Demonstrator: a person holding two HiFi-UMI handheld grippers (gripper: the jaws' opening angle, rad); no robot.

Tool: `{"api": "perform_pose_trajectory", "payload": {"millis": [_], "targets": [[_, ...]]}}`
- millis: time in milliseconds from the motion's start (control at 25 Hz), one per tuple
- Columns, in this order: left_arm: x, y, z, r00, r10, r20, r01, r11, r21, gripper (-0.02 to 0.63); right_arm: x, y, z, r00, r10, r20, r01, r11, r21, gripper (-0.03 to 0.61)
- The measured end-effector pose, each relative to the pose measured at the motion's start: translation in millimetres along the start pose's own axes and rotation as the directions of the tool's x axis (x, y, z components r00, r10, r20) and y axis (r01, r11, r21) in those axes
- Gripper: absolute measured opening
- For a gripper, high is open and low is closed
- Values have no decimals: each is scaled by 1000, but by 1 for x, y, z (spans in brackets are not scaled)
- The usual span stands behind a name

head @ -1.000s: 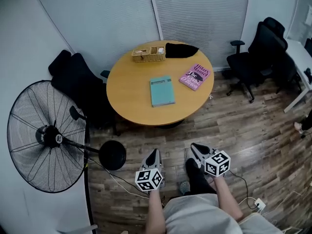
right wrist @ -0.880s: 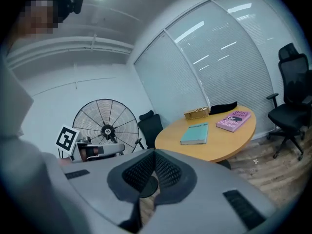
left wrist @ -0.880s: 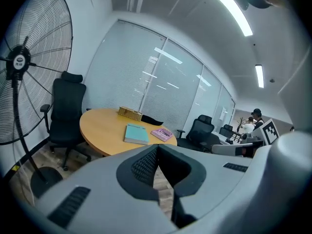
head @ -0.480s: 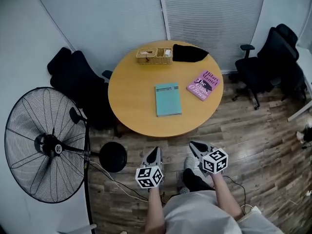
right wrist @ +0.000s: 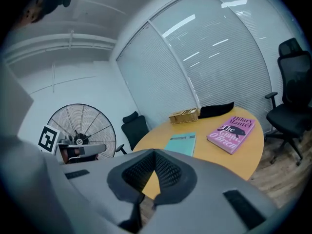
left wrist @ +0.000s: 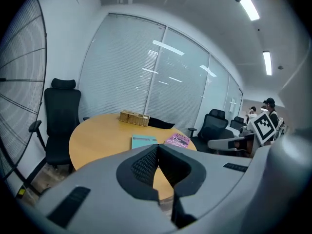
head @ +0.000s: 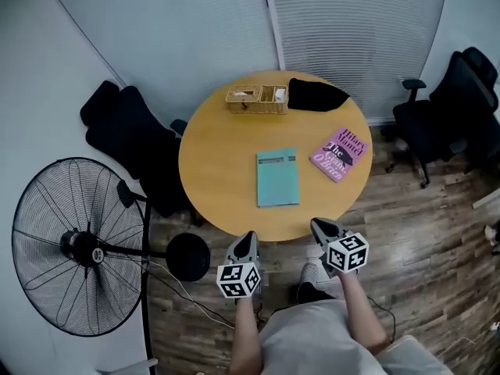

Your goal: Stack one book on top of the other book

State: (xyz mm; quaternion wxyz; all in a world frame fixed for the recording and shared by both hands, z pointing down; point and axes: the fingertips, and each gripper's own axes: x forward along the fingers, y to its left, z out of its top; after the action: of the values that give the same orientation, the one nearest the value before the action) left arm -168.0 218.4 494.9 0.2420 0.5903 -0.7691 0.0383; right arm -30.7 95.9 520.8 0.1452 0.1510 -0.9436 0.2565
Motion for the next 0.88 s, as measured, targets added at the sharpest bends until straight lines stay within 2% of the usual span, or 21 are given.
{"api": "perform_pose_trajectory", "payload": {"millis": [120, 280, 440, 880], "targets": [[16, 7, 7, 999, 31, -13, -31, 999, 15, 26, 14, -11, 8, 1000, 27, 0, -27, 1000, 8, 15], [26, 11, 7, 994, 100, -42, -95, 989, 110, 26, 20, -27, 4, 997, 69, 20, -70, 995, 71, 15], [30, 16, -1, 992, 107, -63, -102, 992, 73, 27, 24, -43, -7, 998, 62, 6, -62, 991, 117, 15], [62, 23, 5, 994, 78, -70, -74, 995, 60, 26, 39, -62, 6, 1000, 29, 6, -30, 995, 97, 15]]}}
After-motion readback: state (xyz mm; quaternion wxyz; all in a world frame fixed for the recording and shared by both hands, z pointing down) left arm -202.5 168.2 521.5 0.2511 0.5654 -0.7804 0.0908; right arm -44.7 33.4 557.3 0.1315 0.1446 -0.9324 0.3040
